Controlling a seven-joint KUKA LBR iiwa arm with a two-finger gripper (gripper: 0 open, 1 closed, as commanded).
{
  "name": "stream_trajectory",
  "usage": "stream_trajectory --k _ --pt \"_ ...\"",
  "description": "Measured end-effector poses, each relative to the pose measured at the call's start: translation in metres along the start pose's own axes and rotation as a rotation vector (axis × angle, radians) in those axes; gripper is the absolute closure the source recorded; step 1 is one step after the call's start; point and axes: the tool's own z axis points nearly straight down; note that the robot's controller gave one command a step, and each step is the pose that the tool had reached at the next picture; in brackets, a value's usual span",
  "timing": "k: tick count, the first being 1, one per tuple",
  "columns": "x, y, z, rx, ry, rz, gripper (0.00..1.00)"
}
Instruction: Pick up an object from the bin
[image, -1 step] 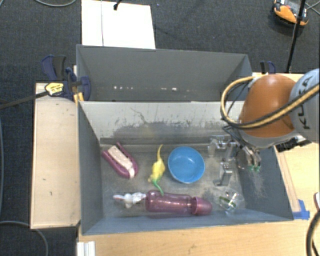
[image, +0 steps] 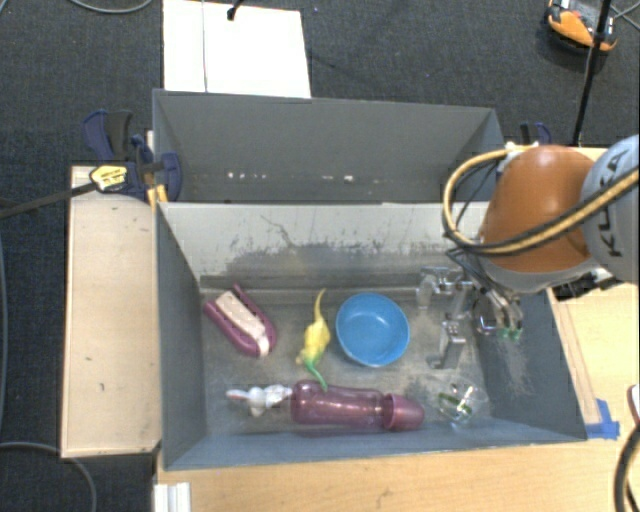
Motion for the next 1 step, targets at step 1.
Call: stream_trajectory --k 1 --pt "0.0066 0.0262 0.0322 0.002 -0.008 -0.015 0.0"
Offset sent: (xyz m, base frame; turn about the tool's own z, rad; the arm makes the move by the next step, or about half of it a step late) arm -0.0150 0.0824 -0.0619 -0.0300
